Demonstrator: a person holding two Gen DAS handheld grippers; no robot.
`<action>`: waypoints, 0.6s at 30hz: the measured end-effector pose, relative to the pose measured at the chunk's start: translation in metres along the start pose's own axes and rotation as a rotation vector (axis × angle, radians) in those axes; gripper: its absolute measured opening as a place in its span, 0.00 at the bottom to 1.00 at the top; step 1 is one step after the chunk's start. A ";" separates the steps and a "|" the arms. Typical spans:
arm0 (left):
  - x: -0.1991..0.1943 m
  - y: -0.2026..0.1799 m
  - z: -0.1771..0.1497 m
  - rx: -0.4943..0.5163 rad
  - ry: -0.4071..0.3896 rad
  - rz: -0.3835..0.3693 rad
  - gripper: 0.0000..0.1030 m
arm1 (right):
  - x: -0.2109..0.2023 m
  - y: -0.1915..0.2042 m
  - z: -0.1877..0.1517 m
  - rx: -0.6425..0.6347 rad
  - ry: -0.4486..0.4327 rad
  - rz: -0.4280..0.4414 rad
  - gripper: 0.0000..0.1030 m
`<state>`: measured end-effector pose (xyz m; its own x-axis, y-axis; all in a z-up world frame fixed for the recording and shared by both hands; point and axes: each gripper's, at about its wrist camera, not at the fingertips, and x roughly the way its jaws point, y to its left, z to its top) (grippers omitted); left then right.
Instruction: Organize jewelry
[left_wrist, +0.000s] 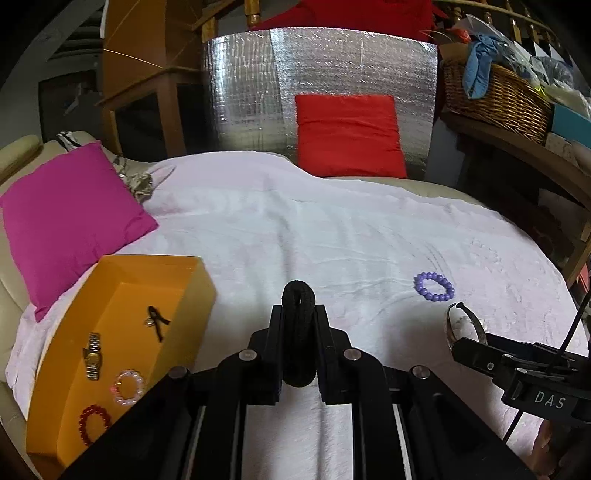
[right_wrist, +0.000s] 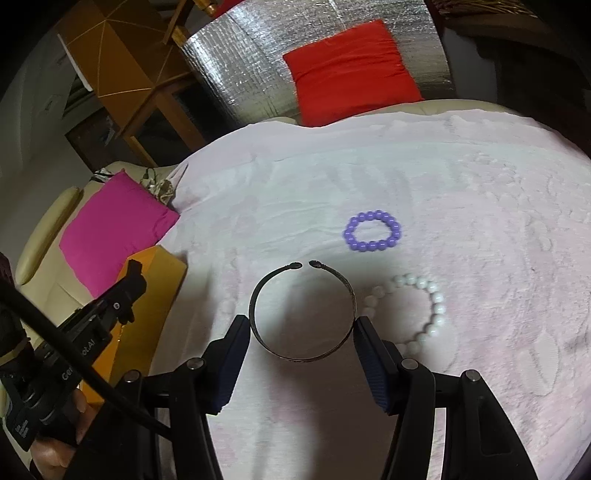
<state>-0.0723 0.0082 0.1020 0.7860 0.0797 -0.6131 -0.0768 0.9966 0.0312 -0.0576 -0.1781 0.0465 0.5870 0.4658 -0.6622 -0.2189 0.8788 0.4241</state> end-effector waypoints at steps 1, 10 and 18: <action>-0.002 0.002 -0.001 -0.002 -0.005 0.007 0.15 | -0.001 0.004 -0.001 -0.006 -0.001 0.001 0.59; -0.021 0.025 -0.004 -0.032 -0.042 0.048 0.15 | -0.004 0.028 -0.005 -0.054 -0.007 0.002 0.59; -0.032 0.039 -0.003 -0.061 -0.070 0.068 0.15 | -0.003 0.043 -0.009 -0.090 0.000 -0.002 0.59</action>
<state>-0.1026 0.0449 0.1203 0.8185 0.1508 -0.5544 -0.1672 0.9857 0.0212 -0.0753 -0.1409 0.0611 0.5872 0.4640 -0.6633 -0.2870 0.8855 0.3653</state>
